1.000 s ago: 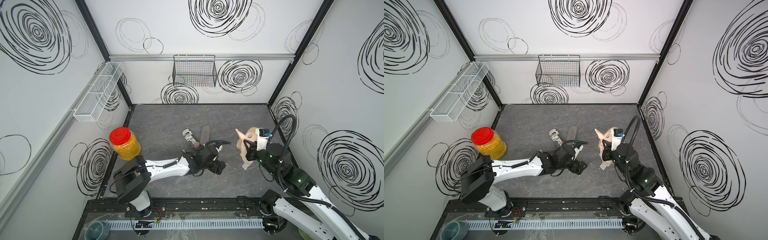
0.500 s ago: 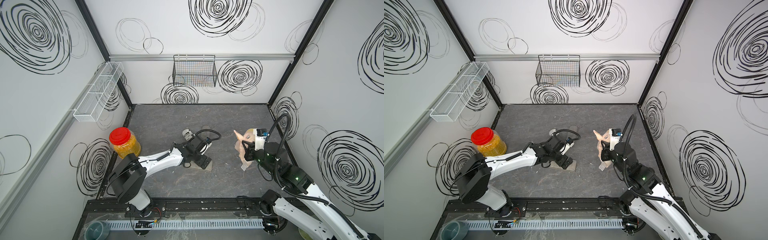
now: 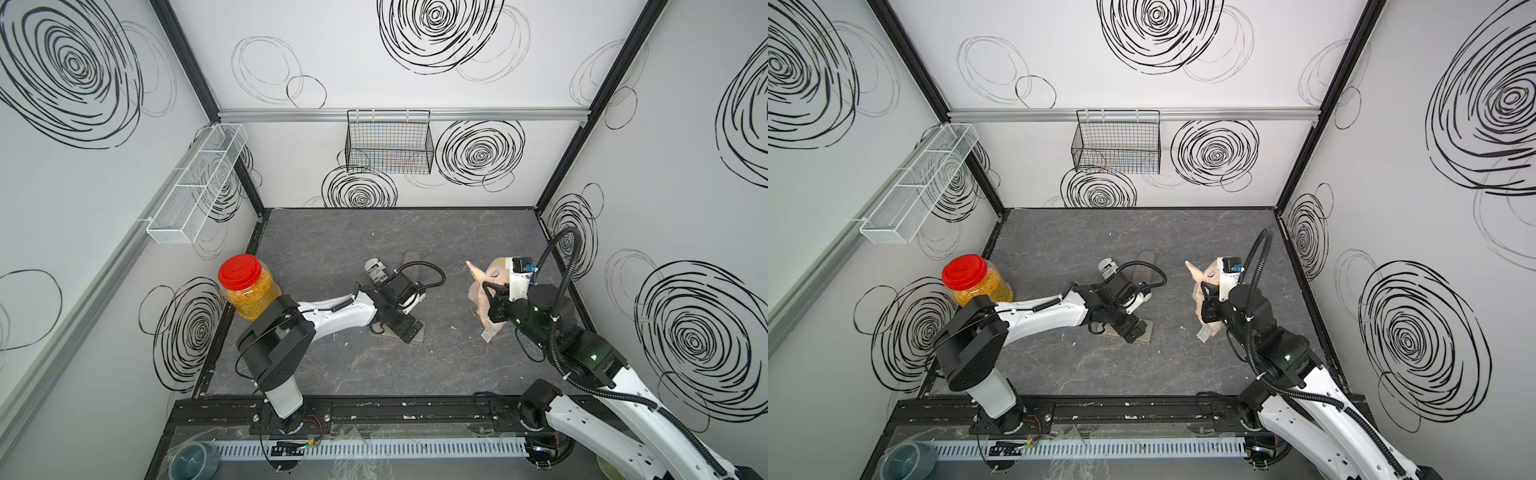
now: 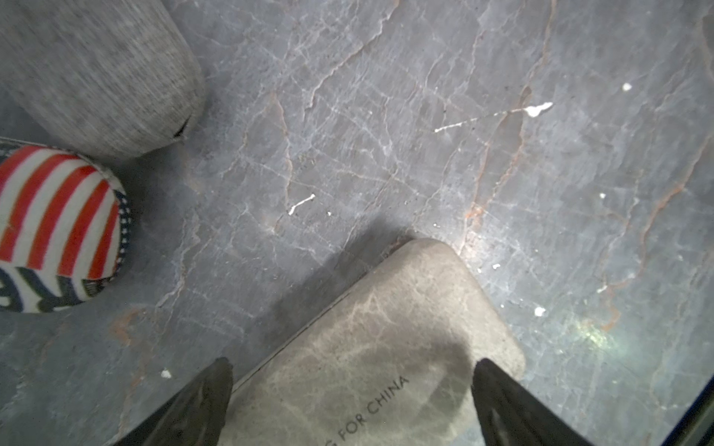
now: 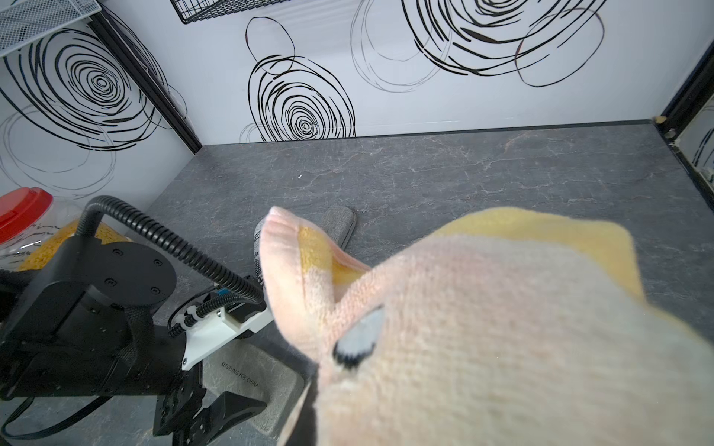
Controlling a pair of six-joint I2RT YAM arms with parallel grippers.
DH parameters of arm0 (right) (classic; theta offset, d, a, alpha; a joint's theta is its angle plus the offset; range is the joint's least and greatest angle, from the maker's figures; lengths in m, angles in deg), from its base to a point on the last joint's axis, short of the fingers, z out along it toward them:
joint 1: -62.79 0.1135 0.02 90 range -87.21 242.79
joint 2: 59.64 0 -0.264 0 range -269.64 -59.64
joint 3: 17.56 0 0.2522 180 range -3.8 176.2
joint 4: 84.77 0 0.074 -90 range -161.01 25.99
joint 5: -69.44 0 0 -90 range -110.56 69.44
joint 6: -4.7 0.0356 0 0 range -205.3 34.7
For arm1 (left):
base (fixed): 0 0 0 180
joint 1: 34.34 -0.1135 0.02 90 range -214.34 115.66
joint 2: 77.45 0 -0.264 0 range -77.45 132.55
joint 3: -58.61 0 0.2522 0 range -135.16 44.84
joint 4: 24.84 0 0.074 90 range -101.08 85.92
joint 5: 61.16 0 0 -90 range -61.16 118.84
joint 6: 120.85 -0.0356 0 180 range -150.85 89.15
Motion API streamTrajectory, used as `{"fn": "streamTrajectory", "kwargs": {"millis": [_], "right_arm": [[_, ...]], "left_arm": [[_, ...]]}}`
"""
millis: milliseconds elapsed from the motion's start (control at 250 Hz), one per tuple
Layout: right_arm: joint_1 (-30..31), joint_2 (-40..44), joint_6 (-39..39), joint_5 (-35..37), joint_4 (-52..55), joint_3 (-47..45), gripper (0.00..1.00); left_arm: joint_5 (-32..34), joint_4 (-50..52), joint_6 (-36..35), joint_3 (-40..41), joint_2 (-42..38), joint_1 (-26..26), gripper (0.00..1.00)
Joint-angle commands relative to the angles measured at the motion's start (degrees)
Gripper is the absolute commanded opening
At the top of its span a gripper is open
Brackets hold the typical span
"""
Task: Wipe the eyeglass case
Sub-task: Pick up the eyeglass case from the center of the board.
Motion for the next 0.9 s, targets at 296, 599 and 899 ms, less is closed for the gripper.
{"fn": "streamTrajectory", "kwargs": {"millis": [296, 599, 899], "right_arm": [[-0.08, -0.11, -0.12, -1.01, -0.37, -0.33, 0.04], [-0.14, -0.65, -0.20, -1.60, -0.87, -0.45, 0.04], [-0.14, -1.30, 0.21, -3.01, -2.18, -0.87, 0.04]], "left_arm": [[-0.13, 5.12, 3.14, 2.70, -3.28, 1.70, 1.00], [4.02, 6.78, 9.18, 8.49, -8.97, 5.01, 0.98], [6.26, 5.54, 15.92, 13.63, -12.13, 9.35, 0.93]]}}
